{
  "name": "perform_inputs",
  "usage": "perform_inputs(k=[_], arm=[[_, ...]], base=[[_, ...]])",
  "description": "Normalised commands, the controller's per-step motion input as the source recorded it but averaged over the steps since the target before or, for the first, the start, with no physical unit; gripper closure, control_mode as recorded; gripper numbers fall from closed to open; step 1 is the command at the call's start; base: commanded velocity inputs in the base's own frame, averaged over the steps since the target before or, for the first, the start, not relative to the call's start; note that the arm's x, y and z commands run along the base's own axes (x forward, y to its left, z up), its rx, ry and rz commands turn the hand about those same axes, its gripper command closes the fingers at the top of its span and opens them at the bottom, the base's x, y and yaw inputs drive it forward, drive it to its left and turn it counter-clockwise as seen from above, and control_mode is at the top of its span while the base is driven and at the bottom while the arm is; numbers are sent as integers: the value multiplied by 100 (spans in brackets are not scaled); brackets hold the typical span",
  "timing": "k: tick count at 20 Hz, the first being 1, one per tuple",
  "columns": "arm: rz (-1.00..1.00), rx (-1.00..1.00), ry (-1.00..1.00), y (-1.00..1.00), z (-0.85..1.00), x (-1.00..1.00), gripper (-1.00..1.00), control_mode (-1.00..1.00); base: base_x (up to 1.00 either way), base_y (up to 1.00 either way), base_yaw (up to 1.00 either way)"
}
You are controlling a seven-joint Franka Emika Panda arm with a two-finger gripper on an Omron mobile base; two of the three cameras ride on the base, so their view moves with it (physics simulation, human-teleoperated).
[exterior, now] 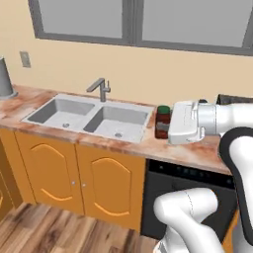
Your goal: Collect the paprika, ketchup, and shaker from the cabinet and place them next to the stove.
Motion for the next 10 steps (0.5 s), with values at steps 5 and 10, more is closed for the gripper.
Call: perform_inputs(k=[5, 10], arm=[[0, 0, 0, 0, 0, 0, 100, 100], [0, 0, 0, 0, 0, 0, 100, 100]], base=[[2, 92, 46], [8, 95, 42]])
